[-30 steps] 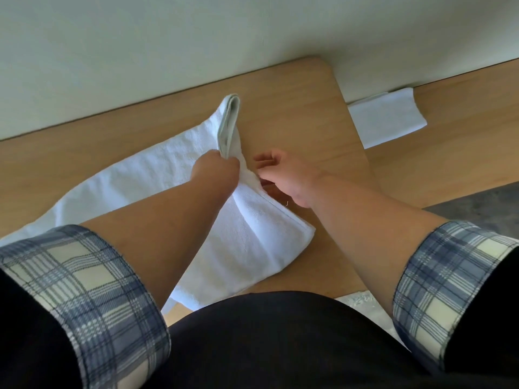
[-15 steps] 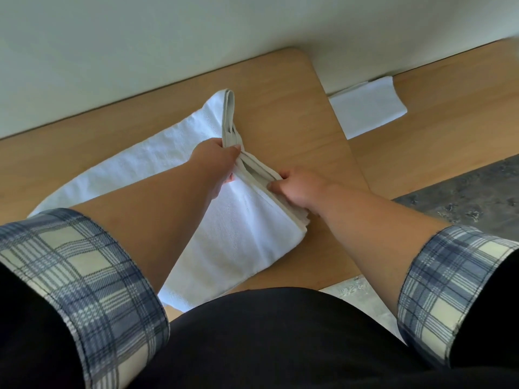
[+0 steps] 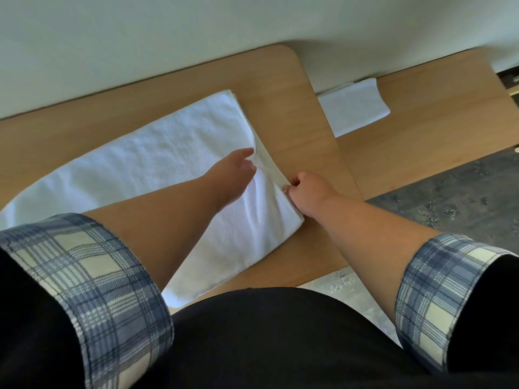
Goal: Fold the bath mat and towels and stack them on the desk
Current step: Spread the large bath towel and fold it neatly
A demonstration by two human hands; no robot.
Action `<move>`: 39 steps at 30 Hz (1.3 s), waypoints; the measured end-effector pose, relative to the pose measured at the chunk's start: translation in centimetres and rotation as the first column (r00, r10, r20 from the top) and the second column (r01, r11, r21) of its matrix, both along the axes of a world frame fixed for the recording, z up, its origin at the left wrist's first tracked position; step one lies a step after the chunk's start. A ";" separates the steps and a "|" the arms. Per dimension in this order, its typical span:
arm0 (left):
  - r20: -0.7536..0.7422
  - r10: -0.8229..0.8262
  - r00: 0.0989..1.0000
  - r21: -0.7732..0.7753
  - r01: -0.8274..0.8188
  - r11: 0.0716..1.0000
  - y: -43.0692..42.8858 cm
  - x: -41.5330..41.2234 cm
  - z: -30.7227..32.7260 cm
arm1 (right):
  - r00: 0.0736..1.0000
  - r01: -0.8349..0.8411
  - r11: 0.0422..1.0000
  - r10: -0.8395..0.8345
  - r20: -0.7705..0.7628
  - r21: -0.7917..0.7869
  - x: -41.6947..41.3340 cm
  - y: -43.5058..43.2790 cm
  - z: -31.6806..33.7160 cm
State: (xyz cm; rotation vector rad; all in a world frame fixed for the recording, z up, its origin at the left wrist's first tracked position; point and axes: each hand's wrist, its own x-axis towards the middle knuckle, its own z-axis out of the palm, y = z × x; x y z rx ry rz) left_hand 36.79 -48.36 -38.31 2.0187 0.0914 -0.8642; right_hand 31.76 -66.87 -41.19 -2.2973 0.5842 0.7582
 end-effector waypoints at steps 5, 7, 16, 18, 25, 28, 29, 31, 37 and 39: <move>0.172 0.001 0.985 0.119 -0.022 0.993 2.6 -1.3 0.2 | 0.978 0.085 0.992 -0.102 0.180 0.097 -0.5 1.7 0.6; 0.136 -0.078 0.988 0.213 0.047 0.976 4.6 -2.0 0.2 | 0.990 -0.041 0.997 0.032 0.137 0.068 -0.1 2.9 1.0; 0.152 -0.057 0.987 0.491 -0.026 0.871 18.8 -7.1 2.2 | 0.895 -0.218 0.894 0.344 0.286 -0.391 2.9 10.9 3.1; 0.171 -0.023 0.985 0.534 -0.072 0.843 21.8 -8.8 2.3 | 0.782 -0.448 0.790 0.573 0.245 -0.420 3.3 15.6 3.5; 0.302 0.069 0.951 0.539 -0.230 0.810 31.3 -15.4 1.6 | 0.368 -0.888 0.417 0.897 0.243 -0.194 -0.3 31.0 2.9; 0.479 0.142 0.866 0.490 -0.398 0.775 35.1 -17.3 1.6 | 0.413 -0.835 0.402 0.909 0.056 -0.375 -1.0 34.6 2.5; 0.505 0.215 0.836 0.469 -0.474 0.745 36.5 -17.8 1.5 | 0.469 -0.795 0.436 0.883 0.029 -0.422 -1.0 35.9 2.8; 0.460 0.439 0.772 0.438 -0.627 0.644 39.8 -18.4 1.4 | 0.507 -0.761 0.487 0.859 0.076 -0.429 -1.4 38.9 3.6; 0.003 0.897 0.442 0.316 -0.851 0.419 48.9 -16.6 -0.8 | 0.398 -0.850 0.482 0.851 0.342 -0.213 -2.1 51.1 5.6; -0.076 0.913 0.400 0.252 -0.878 0.406 50.7 -15.4 -1.5 | 0.419 -0.854 0.498 0.829 0.370 -0.150 -1.6 55.0 5.7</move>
